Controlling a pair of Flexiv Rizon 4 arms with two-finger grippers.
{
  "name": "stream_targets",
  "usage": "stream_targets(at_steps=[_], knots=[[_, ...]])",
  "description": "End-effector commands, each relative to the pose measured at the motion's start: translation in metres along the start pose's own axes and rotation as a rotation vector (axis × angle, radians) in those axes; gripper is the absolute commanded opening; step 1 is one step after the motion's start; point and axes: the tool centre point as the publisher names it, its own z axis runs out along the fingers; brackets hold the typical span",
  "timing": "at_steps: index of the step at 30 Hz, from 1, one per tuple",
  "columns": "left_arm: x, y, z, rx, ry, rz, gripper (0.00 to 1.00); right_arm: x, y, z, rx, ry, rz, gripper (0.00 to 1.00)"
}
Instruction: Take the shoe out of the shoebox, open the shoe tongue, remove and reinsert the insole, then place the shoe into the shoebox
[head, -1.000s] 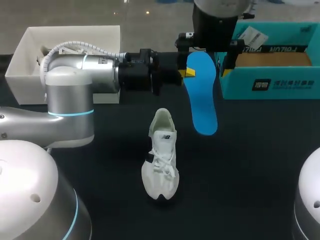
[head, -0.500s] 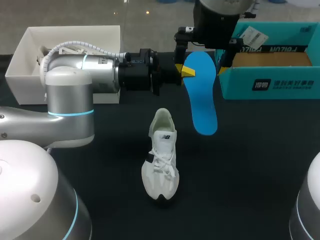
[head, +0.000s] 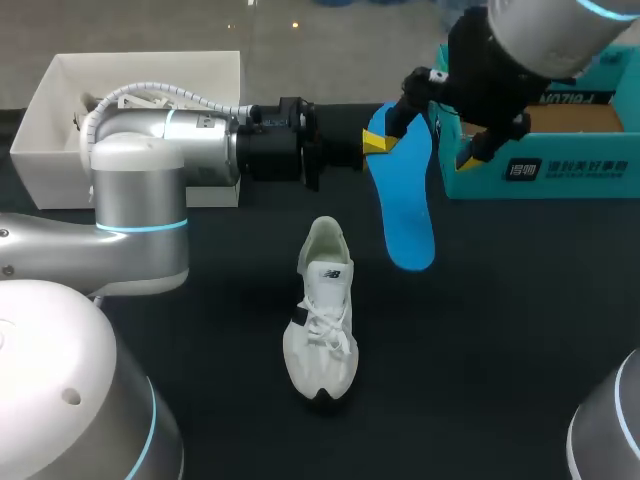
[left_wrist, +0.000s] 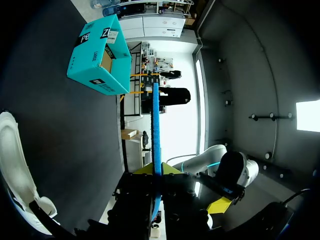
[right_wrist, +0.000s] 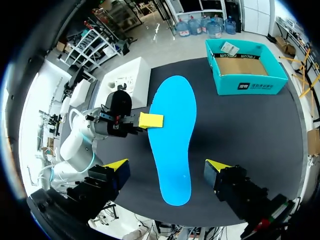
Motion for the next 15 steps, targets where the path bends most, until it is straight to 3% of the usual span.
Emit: stream_targets(at_steps=[1, 4, 8, 15], knots=[[0.0, 0.0, 0.0, -0.001, 0.0, 0.0, 0.0, -0.029, -0.005, 0.001, 0.002, 0.519, -0.072, 1.0], [0.0, 0.0, 0.0, -0.001, 0.0, 0.0, 0.0, -0.031, -0.005, 0.002, 0.016, 0.565, -0.103, 1.0], [0.0, 0.0, 0.0, -0.001, 0.0, 0.0, 0.0, -0.035, -0.005, 0.003, 0.021, 0.702, -0.098, 1.0], [0.0, 0.0, 0.0, -0.001, 0.0, 0.0, 0.0, -0.041, -0.011, 0.011, 0.04, 0.796, -0.03, 1.0]])
